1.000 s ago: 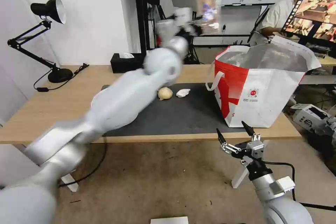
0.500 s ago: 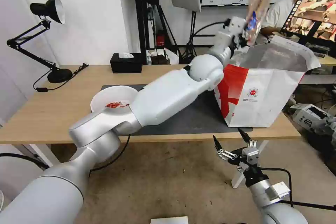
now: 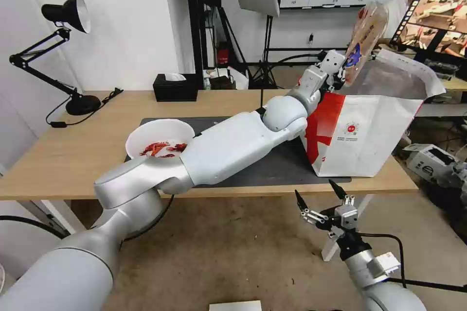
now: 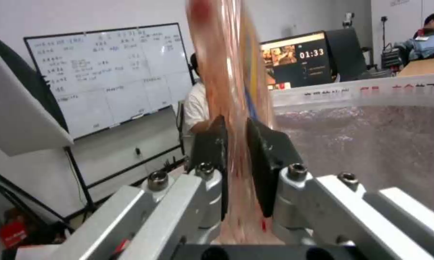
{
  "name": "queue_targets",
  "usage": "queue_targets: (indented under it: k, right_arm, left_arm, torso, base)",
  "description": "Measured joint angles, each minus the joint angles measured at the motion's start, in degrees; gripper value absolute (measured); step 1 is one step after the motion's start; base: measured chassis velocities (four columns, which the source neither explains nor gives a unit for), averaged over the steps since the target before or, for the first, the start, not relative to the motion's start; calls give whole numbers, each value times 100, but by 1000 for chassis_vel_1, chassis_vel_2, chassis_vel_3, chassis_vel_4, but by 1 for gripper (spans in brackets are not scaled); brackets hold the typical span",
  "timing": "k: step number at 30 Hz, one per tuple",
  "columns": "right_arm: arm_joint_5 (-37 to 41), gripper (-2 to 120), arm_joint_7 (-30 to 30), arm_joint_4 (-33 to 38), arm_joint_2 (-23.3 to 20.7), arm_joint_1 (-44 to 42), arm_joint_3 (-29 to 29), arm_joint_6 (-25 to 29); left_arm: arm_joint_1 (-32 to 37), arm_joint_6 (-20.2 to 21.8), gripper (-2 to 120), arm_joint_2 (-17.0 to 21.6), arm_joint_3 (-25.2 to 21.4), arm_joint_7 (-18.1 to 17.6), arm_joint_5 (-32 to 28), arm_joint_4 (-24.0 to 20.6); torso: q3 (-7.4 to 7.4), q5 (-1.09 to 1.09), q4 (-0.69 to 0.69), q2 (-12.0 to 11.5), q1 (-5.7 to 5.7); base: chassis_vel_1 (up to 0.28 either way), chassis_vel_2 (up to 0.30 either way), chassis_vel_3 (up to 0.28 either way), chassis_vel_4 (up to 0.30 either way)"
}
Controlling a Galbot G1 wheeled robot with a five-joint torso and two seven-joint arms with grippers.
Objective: Pick up the trash from the table and place it into the takeout bag.
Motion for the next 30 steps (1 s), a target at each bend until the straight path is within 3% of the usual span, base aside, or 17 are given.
queue_targets:
  k: [3, 5, 6, 11, 16, 17, 22, 24, 26, 27, 29, 30]
  right_arm:
    - [5, 100, 7, -31, -10, 49, -37, -33]
    - [7, 100, 7, -36, -13, 60, -46, -40]
    - [15, 100, 10, -38, -22, 90, -74, -65]
    - [21, 100, 10, -34, -59, 145, -137, -83]
    - [47, 100, 15, 55, -109, 171, -156, -101]
    - [47, 100, 15, 55, -109, 171, -156, -101]
    - [147, 100, 27, 124, -115, 222, -148, -100]
    - [153, 100, 27, 125, -114, 242, -153, -95]
    - [175, 100, 26, 130, -108, 280, -173, -69]
    - [175, 100, 26, 130, -108, 280, -173, -69]
    - [231, 100, 17, 138, -101, 321, -212, -30]
    - [231, 100, 17, 138, -101, 321, -212, -30]
  left_arm:
    - [1, -2, 32, 88, 1, -28, -118, -120]
    - [2, -1, 36, 114, -2, -43, -157, -166]
    - [2, 0, 44, 228, -33, -130, -266, -339]
    - [19, 72, 60, 619, -167, -277, -543, -849]
    - [247, 144, 80, 1421, -378, -427, -652, -1629]
    - [247, 144, 80, 1421, -378, -427, -652, -1629]
    - [857, 176, 99, 2263, -782, -556, -659, -2485]
    - [1028, 173, 99, 2425, -875, -567, -624, -2649]
    - [1439, 16, 100, 2861, -1092, -566, -355, -2955]
    - [1439, 16, 100, 2861, -1092, -566, -355, -2955]
    - [1950, -101, 100, 3317, -1434, -511, -90, -3285]
    - [1950, -101, 100, 3317, -1434, -511, -90, -3285]
  torso:
    - [0, 0, 0, 0, 0]
    - [0, 0, 0, 0, 0]
    - [0, 0, -1, 0, 0]
    - [0, 0, -1, 0, 0]
    - [0, -2, 0, 0, 0]
    - [0, -2, 0, 0, 0]
    - [0, -3, 0, 0, 0]
    - [0, -4, 1, 0, 0]
    - [0, -3, 0, 0, 0]
    - [0, -3, 0, 0, 0]
    - [-1, -3, 0, 0, 0]
    - [-1, -3, 0, 0, 0]
  base:
    - [0, 0, 0, 0]
    - [0, 0, 0, 0]
    - [0, 0, 0, 0]
    - [0, 0, 0, 0]
    - [0, 0, 0, 0]
    - [0, 0, 0, 0]
    - [0, 0, 0, 0]
    - [0, 0, 0, 0]
    - [0, 0, 0, 0]
    - [0, 0, 0, 0]
    - [0, 0, 0, 0]
    - [0, 0, 0, 0]
